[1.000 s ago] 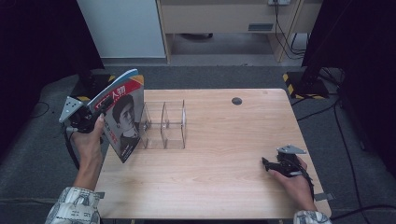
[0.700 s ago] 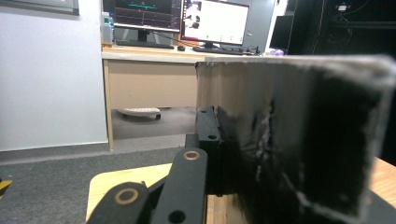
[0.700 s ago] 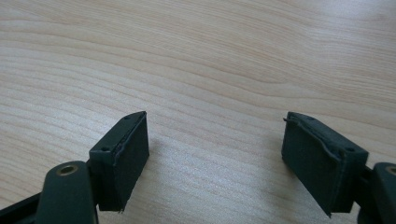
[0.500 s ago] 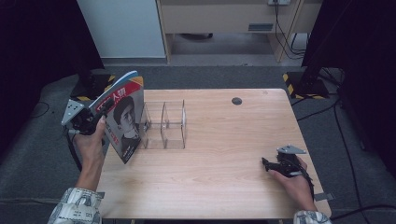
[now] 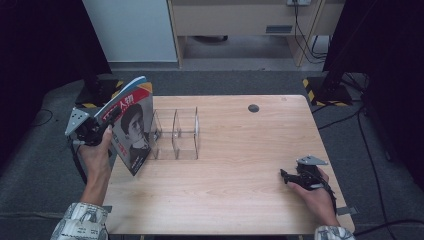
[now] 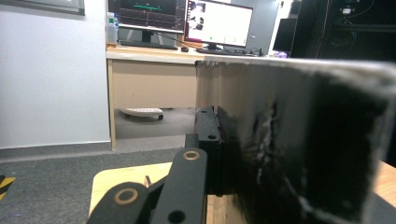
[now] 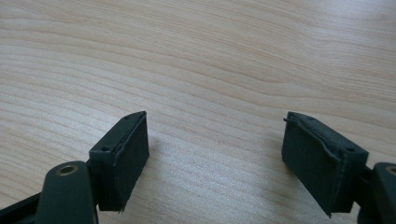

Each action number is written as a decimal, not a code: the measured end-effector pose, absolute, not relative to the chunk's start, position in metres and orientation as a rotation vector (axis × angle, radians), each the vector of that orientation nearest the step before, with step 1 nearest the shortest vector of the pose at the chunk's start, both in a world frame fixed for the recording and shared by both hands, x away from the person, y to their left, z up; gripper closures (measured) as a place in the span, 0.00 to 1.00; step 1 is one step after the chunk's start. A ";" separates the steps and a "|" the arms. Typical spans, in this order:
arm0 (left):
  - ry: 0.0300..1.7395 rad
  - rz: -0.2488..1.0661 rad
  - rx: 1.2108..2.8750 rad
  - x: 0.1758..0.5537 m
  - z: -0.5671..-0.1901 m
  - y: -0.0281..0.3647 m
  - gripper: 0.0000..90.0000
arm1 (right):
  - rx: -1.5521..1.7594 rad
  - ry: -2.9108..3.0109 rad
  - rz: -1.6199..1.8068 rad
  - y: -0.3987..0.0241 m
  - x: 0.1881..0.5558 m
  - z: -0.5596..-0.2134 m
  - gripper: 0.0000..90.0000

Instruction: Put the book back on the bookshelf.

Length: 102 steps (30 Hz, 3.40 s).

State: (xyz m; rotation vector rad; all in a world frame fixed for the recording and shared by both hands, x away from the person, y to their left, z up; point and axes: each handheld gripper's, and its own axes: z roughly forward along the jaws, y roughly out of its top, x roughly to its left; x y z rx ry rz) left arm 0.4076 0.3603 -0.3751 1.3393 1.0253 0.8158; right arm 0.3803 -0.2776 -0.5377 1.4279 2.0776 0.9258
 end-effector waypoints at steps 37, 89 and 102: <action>1.107 0.851 1.311 0.400 -0.390 0.359 0.57 | 1.427 2.078 0.926 -0.277 0.379 -0.538 0.26; 1.123 0.891 1.401 0.371 -0.411 0.357 0.05 | 1.425 2.081 0.927 -0.277 0.380 -0.538 0.26; 1.131 0.881 1.418 0.361 -0.417 0.361 0.05 | 1.425 2.081 0.926 -0.277 0.379 -0.538 0.26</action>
